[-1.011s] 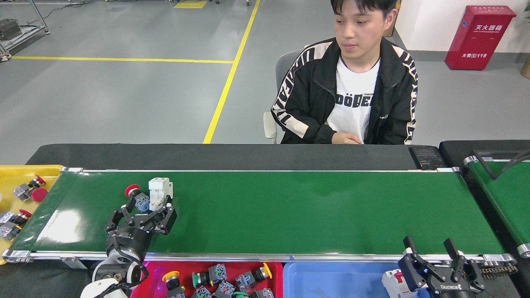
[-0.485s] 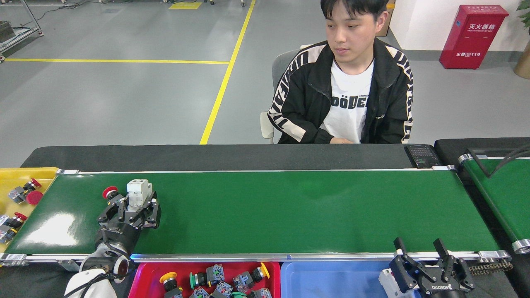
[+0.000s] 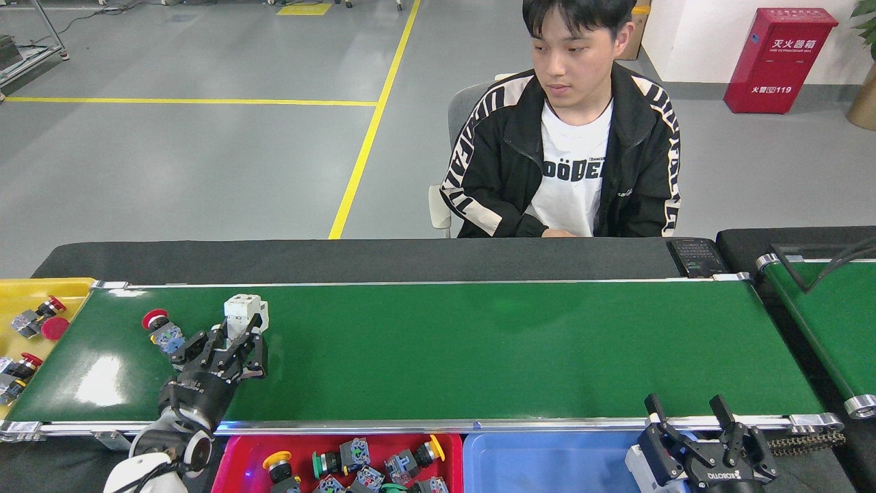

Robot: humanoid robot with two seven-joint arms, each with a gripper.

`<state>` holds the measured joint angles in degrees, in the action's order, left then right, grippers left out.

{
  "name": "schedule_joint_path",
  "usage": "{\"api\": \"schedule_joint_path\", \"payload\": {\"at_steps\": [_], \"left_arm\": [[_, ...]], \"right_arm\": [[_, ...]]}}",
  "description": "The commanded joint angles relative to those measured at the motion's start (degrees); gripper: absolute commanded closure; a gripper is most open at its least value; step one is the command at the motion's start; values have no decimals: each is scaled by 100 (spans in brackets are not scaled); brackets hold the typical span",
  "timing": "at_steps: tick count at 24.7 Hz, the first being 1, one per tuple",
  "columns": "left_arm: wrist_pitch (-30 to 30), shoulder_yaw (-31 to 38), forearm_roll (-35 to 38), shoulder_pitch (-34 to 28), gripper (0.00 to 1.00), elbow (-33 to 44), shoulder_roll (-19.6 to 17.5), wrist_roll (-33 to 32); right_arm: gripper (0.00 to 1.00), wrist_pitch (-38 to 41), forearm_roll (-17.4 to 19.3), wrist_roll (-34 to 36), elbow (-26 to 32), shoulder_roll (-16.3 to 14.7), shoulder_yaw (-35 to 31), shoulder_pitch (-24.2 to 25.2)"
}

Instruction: Pick switch part from conveyor to tray

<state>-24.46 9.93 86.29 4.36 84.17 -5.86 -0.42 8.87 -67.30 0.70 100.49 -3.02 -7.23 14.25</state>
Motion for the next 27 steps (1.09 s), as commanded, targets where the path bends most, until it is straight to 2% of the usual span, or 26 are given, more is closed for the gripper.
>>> {"api": "schedule_joint_path", "payload": {"at_steps": [1,3,5,10,12,15,16,18,19,20,23,27], "left_arm": [[-323,-141,-24,-242,91,556,41,-2],[-656,-755,-7,-479,90,995,120,15],[-701,-1336,37,-585,90,1163,112,15],[-718,-3217,494,-251,86,1136,173,-2],[-683,-3963,837,-172,86,1057,366,-20],[-692,-4315,1391,-75,81,715,815,-99],[-701,-4377,1523,-75,77,627,920,-116],[-657,-4623,1716,-84,53,591,1008,-143],[-622,-4711,1742,-110,32,591,1026,-143],[-543,-4737,1742,-128,0,600,1026,-125],[-455,-4588,1690,-233,0,820,973,-81],[-516,-3384,1189,-567,0,1286,947,-81]], "right_arm": [[3,1,6,0,67,-15,-7,-27],[3,1,6,0,67,-6,-7,-27],[3,1,6,0,67,-6,-7,-27],[2,-8,24,-26,67,-6,-51,-45],[2,-34,50,-26,67,-15,-191,-53],[2,-25,41,-35,58,-23,-297,-45],[2,-34,41,-35,58,-23,-297,-45],[2,-34,41,-35,49,-23,-297,-45],[2,-34,41,-35,49,-15,-297,-36],[2,-34,41,-35,49,-23,-297,-36],[2,-25,41,-35,49,-15,-297,-27],[2,-34,50,-44,49,-6,-288,-36]]}}
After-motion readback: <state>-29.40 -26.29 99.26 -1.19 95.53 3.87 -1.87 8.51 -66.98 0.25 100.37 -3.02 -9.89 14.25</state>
